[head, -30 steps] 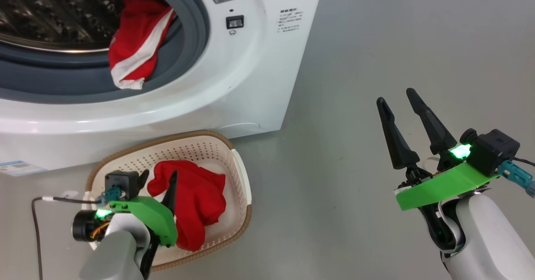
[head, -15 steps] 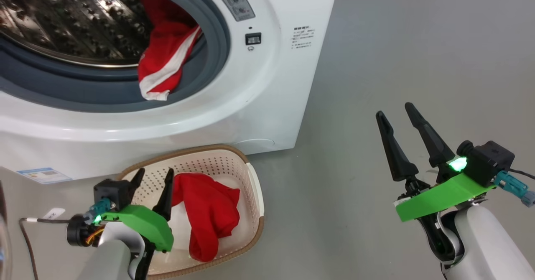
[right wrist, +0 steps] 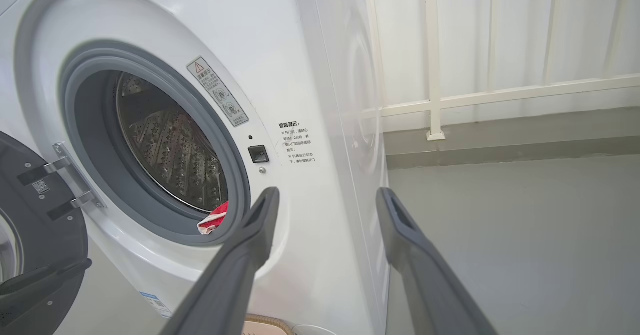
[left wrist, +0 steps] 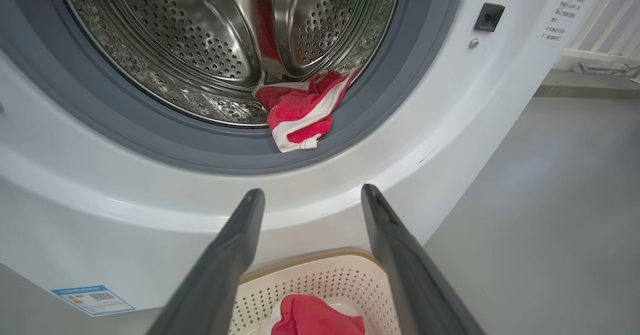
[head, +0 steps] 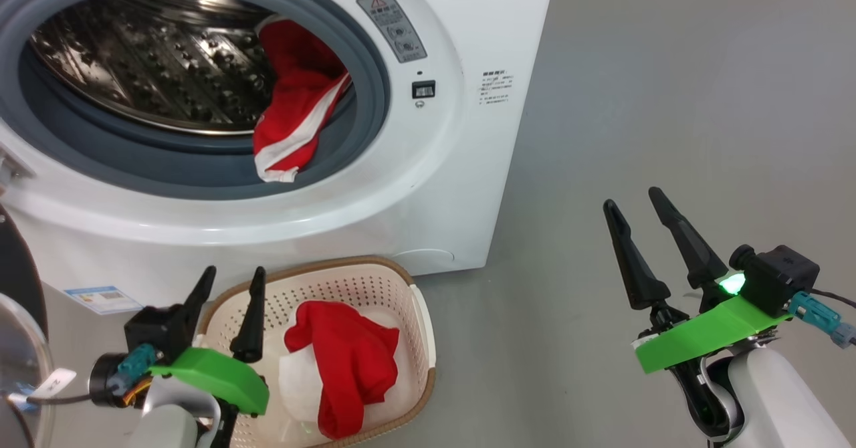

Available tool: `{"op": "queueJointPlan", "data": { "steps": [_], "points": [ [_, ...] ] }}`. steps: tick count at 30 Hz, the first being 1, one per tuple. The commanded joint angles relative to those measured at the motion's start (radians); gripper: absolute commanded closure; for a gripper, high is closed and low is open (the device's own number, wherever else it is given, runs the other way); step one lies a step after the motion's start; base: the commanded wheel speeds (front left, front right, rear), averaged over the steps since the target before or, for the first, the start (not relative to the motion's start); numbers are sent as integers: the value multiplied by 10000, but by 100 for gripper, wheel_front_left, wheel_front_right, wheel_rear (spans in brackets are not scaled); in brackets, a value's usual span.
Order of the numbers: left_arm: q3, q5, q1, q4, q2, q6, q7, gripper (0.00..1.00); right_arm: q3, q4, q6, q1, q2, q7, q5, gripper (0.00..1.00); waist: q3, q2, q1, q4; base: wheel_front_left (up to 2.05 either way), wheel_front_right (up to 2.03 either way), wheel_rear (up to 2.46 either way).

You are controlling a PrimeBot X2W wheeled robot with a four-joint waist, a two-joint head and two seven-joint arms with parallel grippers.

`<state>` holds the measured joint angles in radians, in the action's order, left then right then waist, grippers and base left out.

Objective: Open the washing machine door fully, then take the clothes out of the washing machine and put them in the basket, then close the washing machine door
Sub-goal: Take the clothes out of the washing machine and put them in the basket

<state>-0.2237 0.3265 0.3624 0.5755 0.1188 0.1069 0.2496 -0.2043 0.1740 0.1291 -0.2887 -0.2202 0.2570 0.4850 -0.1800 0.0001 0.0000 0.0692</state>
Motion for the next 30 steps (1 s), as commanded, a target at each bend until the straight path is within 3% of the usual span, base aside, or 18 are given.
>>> {"op": "queueJointPlan", "data": {
  "steps": [1, 30],
  "points": [
    [373, -159, -68, -377, 277, -99, 122, 0, -113, -210, 16, 92, -17, 48, -24, 0, 166, -1, 0, -51, 0, 0, 0],
    [994, -114, -2204, -4768, 334, -981, -67, 0, 117, -274, 16, 444, -189, 48, -64, 0, 734, -1, 0, -270, 0, 0, 0]
  ]
}}
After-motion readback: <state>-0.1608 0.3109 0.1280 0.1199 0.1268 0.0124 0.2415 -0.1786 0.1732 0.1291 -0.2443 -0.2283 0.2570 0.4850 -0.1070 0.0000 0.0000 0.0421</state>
